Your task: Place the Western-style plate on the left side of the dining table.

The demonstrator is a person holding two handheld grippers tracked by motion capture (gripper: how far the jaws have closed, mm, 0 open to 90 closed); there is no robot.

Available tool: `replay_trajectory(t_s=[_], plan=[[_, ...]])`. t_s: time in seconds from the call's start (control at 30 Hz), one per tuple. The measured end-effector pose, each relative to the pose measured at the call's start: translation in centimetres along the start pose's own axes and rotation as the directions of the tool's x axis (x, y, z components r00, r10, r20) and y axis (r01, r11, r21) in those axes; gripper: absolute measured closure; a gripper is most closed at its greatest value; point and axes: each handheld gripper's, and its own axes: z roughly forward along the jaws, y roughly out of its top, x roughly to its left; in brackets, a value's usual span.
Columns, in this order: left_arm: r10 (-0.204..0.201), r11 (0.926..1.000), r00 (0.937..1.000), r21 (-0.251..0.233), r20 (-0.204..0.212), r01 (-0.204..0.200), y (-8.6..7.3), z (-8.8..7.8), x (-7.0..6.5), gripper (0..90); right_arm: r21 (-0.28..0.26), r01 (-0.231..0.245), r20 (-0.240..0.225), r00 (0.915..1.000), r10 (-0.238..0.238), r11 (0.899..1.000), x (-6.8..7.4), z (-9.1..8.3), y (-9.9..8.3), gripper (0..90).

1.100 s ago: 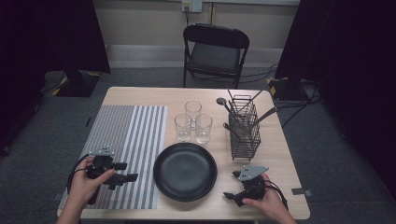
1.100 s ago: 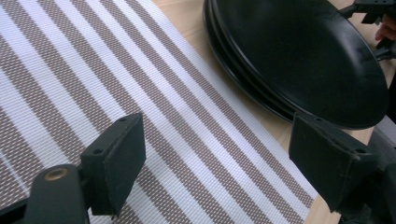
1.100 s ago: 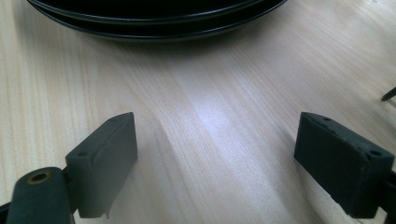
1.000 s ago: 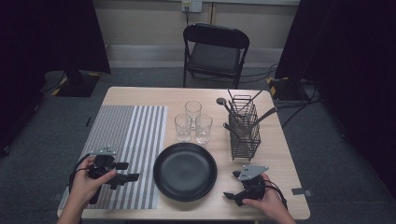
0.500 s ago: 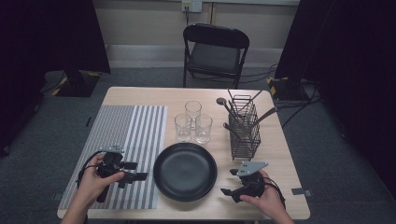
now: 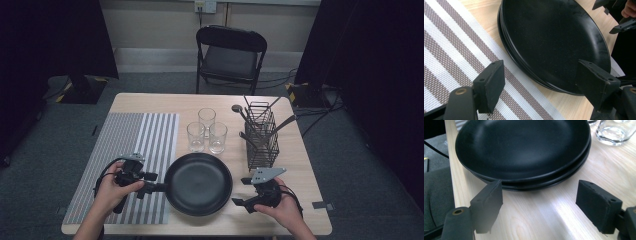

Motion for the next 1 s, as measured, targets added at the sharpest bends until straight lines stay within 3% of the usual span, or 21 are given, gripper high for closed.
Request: replay_trajectory(t_s=[0.23,0.33,0.67,1.0], plan=[[-0.003,1.0,0.9998,0.006,-0.021,0.003,0.7,0.5,0.0,24.1,0.007,0.02,-0.027,0.9994,-0.019,1.0,0.1,0.8,0.5,23.8],[-0.006,0.9998,0.9999,0.019,-0.013,0.007,0.7,1.0,-0.1,24.5,0.004,0.04,-0.059,0.9974,-0.04,0.999,0.4,1.5,1.0,28.2],[-0.033,0.999,0.9993,0.03,-0.019,0.034,0.8,1.4,0.2,29.1,0.003,0.042,-0.055,0.9976,-0.042,0.999,0.5,2.0,0.9,30.4],[-0.058,0.9977,0.9983,0.035,0.005,0.058,1.2,2.2,0.2,31.3,-0.009,0.052,-0.061,0.9968,-0.052,0.999,0.2,2.0,0.8,32.7]])
